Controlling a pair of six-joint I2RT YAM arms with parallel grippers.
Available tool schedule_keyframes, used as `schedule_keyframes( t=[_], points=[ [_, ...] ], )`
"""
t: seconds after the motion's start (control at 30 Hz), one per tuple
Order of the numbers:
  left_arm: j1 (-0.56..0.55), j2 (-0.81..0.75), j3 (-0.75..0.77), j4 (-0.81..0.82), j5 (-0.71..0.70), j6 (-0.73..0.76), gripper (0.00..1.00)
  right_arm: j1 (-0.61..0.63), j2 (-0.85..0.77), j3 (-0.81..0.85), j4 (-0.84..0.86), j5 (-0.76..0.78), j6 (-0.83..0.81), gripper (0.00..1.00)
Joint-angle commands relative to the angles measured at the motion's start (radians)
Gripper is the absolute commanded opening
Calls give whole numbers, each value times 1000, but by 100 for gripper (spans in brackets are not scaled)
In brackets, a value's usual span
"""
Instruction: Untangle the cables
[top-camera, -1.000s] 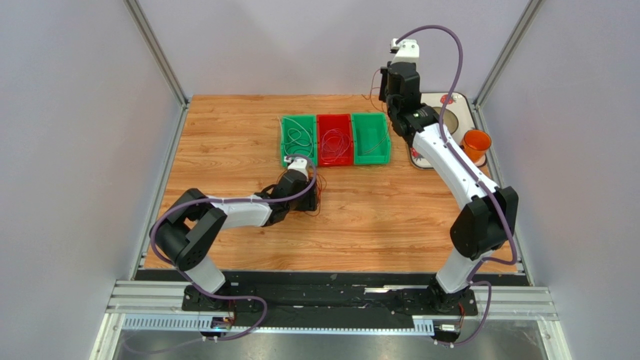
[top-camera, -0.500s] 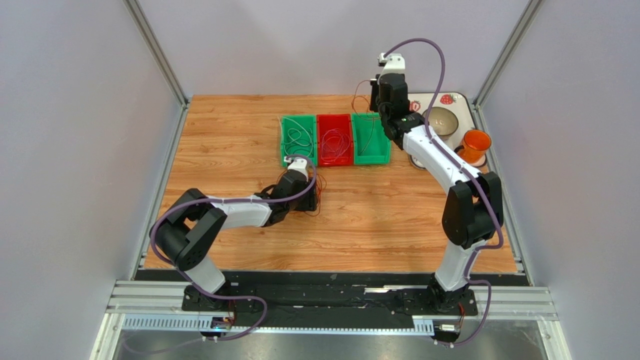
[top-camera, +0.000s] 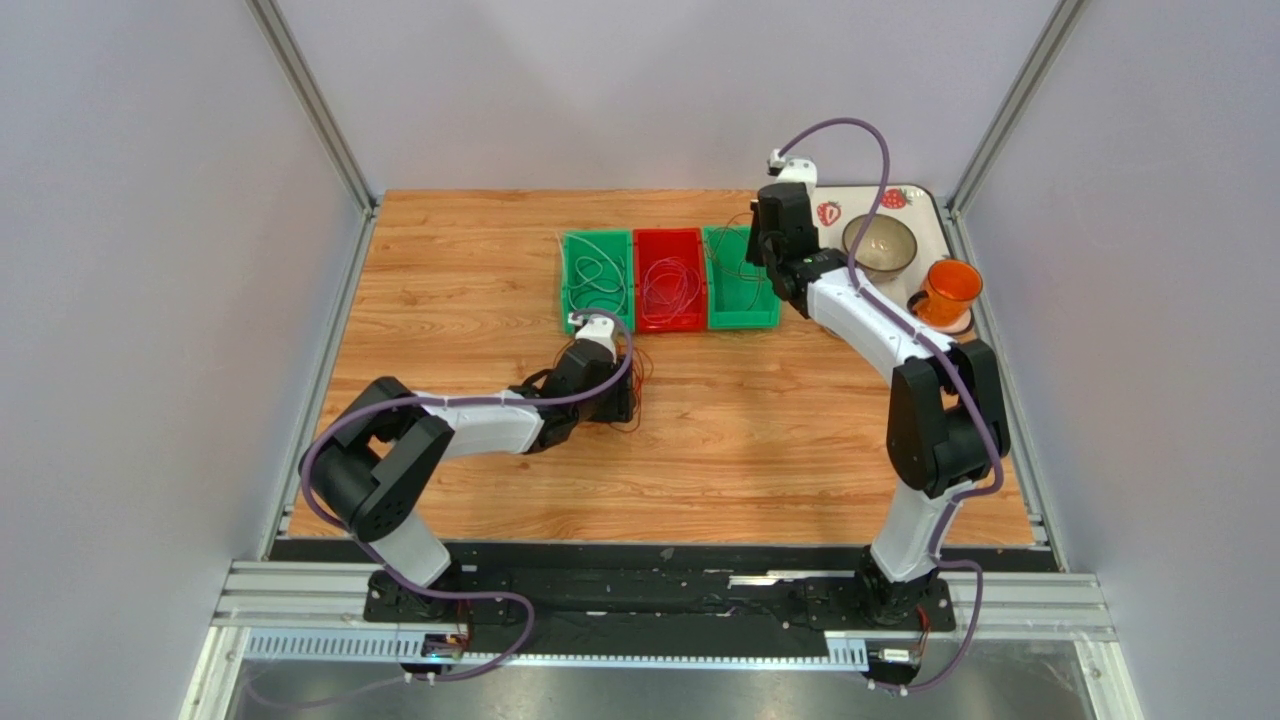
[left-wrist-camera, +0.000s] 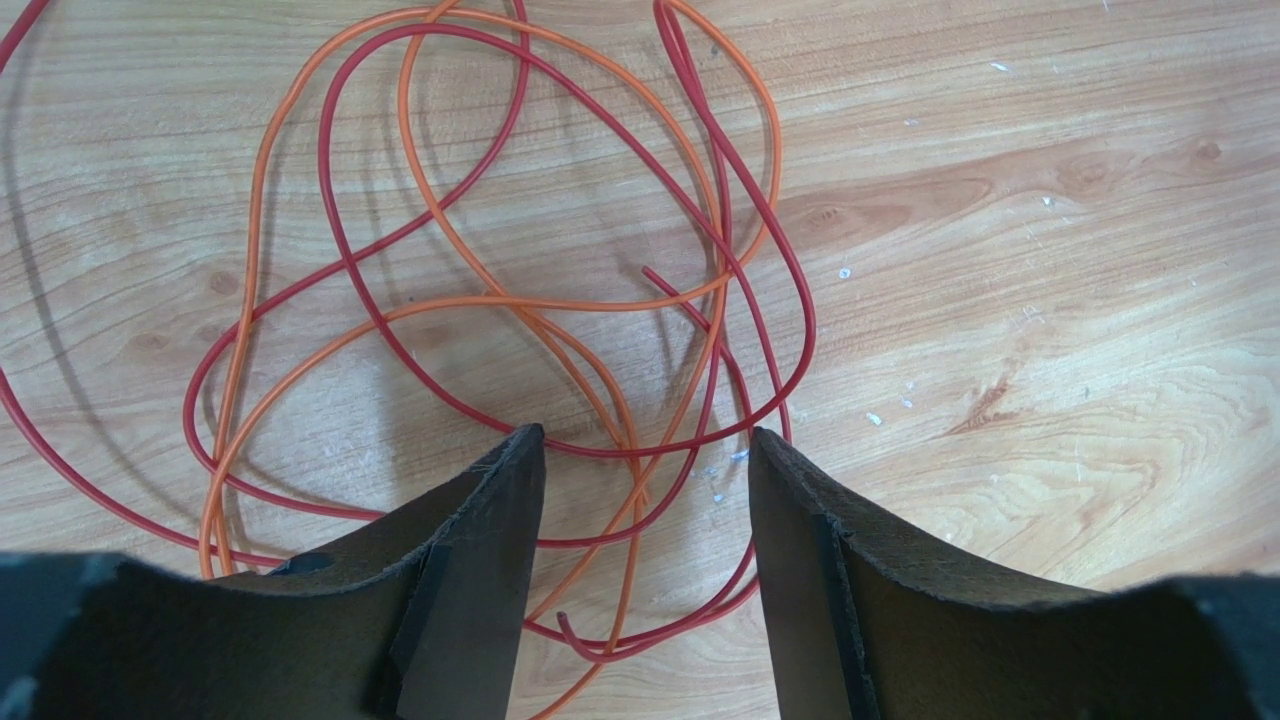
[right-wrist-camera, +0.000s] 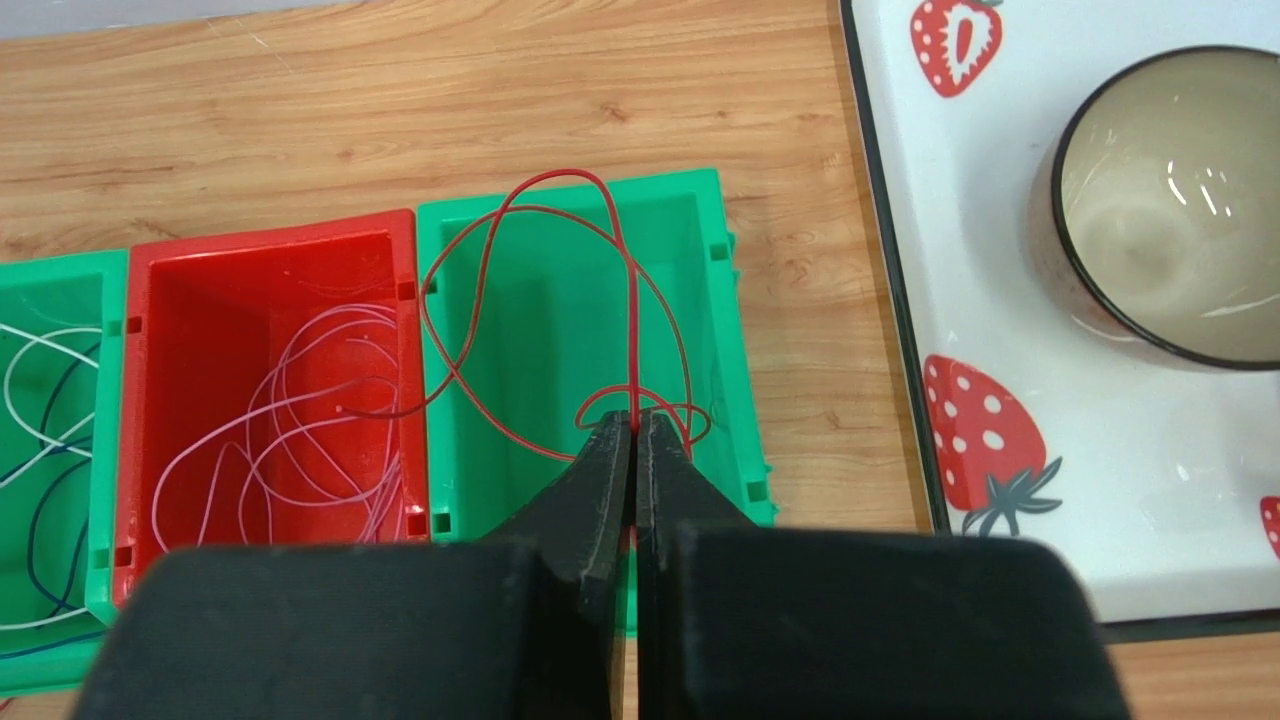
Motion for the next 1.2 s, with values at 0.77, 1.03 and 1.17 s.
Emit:
schedule_keyframes(
  t=[0.77,1.03,1.17],
  points=[
    [-2,5,-8,9,11,3,60,2,-12,289,-360,73,53,98],
    [-4,6,-5,7,11,3,60,2,-270,-2,-334,12,183,96],
    [-2,2,-5,6,14,3,60,36,-443,-354,-181,-107,271,92]
  ],
)
